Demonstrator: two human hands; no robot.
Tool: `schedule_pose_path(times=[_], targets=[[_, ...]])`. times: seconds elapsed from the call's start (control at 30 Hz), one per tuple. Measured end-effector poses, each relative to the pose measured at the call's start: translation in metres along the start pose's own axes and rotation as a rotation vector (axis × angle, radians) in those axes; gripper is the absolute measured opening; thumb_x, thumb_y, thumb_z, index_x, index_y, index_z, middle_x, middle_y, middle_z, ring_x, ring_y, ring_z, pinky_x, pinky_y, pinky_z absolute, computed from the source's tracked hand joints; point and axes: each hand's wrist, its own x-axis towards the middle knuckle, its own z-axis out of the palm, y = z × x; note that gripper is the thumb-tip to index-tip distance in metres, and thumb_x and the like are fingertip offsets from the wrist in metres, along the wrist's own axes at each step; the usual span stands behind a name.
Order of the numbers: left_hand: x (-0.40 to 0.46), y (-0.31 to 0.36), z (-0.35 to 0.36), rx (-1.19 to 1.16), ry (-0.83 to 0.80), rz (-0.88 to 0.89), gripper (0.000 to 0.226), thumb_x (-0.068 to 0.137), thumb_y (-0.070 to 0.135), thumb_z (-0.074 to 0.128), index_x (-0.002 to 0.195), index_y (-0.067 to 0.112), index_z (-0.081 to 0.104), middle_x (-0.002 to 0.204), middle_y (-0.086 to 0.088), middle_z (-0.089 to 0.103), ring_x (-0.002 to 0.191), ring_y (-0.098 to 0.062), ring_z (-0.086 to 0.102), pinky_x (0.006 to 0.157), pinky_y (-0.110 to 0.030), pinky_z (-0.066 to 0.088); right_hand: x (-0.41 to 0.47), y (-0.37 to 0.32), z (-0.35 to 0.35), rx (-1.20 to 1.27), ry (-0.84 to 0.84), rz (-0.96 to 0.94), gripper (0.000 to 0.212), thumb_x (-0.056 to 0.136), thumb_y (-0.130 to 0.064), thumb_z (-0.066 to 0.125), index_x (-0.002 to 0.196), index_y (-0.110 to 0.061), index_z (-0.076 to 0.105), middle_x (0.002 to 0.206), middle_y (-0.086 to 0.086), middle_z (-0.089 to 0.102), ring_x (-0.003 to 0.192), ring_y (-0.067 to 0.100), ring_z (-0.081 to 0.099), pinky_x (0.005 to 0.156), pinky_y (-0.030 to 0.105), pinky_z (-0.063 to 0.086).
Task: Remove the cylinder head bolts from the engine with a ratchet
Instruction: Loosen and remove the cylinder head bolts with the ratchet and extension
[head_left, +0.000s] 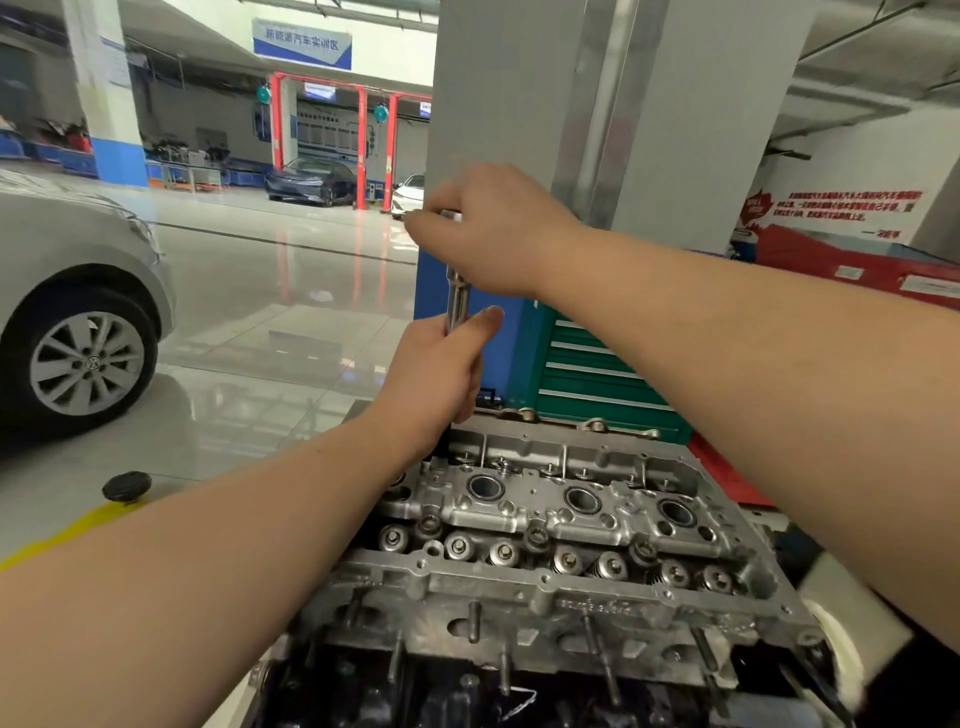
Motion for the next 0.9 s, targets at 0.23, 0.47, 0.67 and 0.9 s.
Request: schedule_pose_path(times=[0.23, 0.47, 0.67, 0.9], targets=[[-0.006, 0.000, 0.006, 0.180, 0.208, 0.121, 0.065, 0.096, 0.056, 0.062, 0.070, 0.006, 0.030, 0.062, -0.022, 0.032, 0.055, -0.023, 0.031, 0.054, -0.037, 0.029, 0.001, -0.025, -0.006, -0.373, 0.000, 0.191, 0.010, 0.079, -0.025, 0.042, 0.071, -0.022, 0.047, 0.076, -0.002, 0.053, 0.065, 0.020, 0.051, 0.069, 0.034, 0.046], [-0.001, 0.008, 0.006, 0.004, 0.123, -0.023, 0.049, 0.104, 0.033, 0.061, 0.066, 0.019, 0.031, 0.050, -0.003, 0.029, 0.041, -0.019, 0.023, 0.045, -0.026, 0.025, 0.007, -0.006, -0.003, -0.117, -0.061, 0.063, 0.036, 0.090, -0.041, 0.052, 0.066, -0.013, 0.054, 0.060, -0.004, 0.047, 0.057, 0.017, 0.044, 0.053, 0.028, 0.032], [-0.002, 0.004, 0.001, -0.073, 0.043, -0.019, 0.057, 0.104, 0.028, 0.060, 0.053, 0.029, 0.034, 0.047, 0.004, 0.028, 0.038, -0.016, 0.021, 0.041, -0.022, 0.023, 0.000, -0.005, 0.002, 0.229, -0.055, -0.076, 0.042, 0.097, -0.027, 0.058, 0.059, -0.018, 0.042, 0.056, -0.003, 0.037, 0.055, 0.010, 0.035, 0.058, 0.031, 0.034], [0.001, 0.000, -0.002, -0.053, -0.115, -0.008, 0.052, 0.084, 0.047, 0.068, 0.049, 0.028, 0.034, 0.046, 0.002, 0.027, 0.039, -0.015, 0.019, 0.044, -0.020, 0.022, -0.010, -0.022, -0.003, -0.363, 0.101, 0.210, 0.019, 0.086, -0.025, 0.043, 0.067, -0.022, 0.041, 0.072, -0.002, 0.043, 0.061, 0.017, 0.041, 0.068, 0.034, 0.040]])
